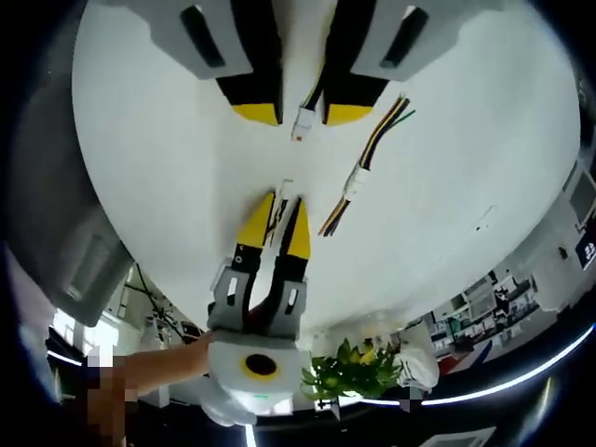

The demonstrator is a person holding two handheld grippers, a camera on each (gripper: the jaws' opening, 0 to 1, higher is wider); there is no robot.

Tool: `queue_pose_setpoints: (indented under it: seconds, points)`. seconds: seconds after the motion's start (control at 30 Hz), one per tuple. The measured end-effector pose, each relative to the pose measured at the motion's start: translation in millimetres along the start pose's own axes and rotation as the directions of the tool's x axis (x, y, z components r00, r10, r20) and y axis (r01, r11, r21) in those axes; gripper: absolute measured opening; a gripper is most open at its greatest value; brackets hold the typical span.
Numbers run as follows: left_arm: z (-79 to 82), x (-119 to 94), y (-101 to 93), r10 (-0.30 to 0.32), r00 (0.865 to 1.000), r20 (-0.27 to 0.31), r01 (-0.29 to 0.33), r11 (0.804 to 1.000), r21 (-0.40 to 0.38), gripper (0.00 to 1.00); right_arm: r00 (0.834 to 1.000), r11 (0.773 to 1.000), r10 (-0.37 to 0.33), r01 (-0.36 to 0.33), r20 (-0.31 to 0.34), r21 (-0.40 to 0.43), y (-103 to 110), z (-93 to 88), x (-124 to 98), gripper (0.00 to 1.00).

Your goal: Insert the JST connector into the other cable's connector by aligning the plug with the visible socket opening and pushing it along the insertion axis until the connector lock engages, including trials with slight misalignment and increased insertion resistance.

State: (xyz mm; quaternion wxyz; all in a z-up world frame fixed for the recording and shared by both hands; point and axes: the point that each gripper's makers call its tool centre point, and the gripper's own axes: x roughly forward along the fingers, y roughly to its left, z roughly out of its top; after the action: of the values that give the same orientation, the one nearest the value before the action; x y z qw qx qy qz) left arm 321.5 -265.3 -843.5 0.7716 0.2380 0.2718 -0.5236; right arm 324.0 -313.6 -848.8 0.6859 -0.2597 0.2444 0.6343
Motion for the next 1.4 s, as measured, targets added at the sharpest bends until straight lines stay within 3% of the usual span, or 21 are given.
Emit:
queue_pose_setpoints:
  seconds: [0.53,1.17,1.4]
  points:
    - [0.9,0.1,-5.0,-0.031,0.999,0.032,0.032,0.999,-0.034,0.0,1.0,0.999,0.003,-0.003,0.017,0.032,-0.9,0.5,2.1,0.05]
    - [0.9,0.6,-7.1,-0.052,0.999,0.012,0.053,0.997,-0.049,0.0,1.0,1.0,0.003,-0.003,0.011,0.02,-1.4,1.5,-0.7,0.04]
    - [10.7,-2.7,-5.4,-0.06,0.998,0.018,0.061,0.997,-0.05,0.0,1.0,1.0,0.003,-0.003,0.011,-0.006,-1.8,8.9,-6.4,0.04]
